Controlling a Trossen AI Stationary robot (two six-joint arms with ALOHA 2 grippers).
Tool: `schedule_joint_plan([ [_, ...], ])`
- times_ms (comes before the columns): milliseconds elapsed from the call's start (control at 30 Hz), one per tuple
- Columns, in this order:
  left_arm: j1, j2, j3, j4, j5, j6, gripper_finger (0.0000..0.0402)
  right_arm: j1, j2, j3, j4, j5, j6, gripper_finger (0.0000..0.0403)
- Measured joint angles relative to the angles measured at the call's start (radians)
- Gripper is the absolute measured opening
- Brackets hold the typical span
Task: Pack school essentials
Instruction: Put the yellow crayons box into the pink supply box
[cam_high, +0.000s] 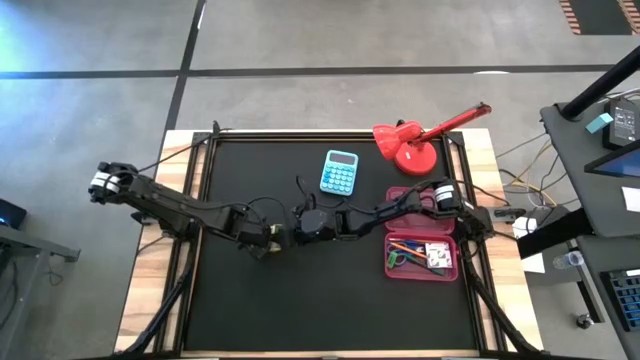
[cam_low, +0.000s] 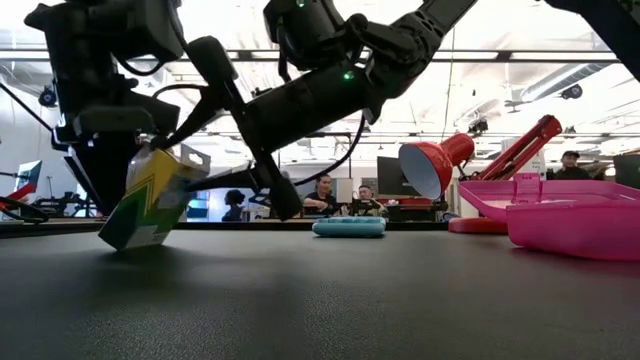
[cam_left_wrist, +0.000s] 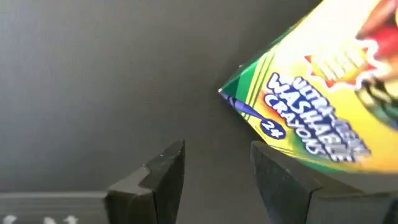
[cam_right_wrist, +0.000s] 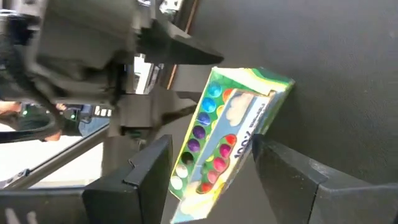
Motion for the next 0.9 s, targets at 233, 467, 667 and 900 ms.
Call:
schedule_joint_plan([
  [233,-0.001,-0.025,0.000,0.000,-0.001,0.035,0.0169,-0.003,0.000,0.000,-0.032,0.032,0.015,0.0212],
  [467,-0.001,-0.059,0.000,0.000,-0.007,0.036,0.0169,-0.012,0.000,0.000,-0.067,0.046,0.025,0.0202],
  [667,-0.001,-0.072,-0.001,0.005,-0.016,0.037,0.0169,-0.013,-0.001,0.000,-0.104,0.046,0.035,0.0148],
  [900,-0.001,-0.076,-0.001,0.002,-0.016,0.036,0.0169,-0.016,-0.001,0.000,-0.134,0.023,0.036,0.0111],
])
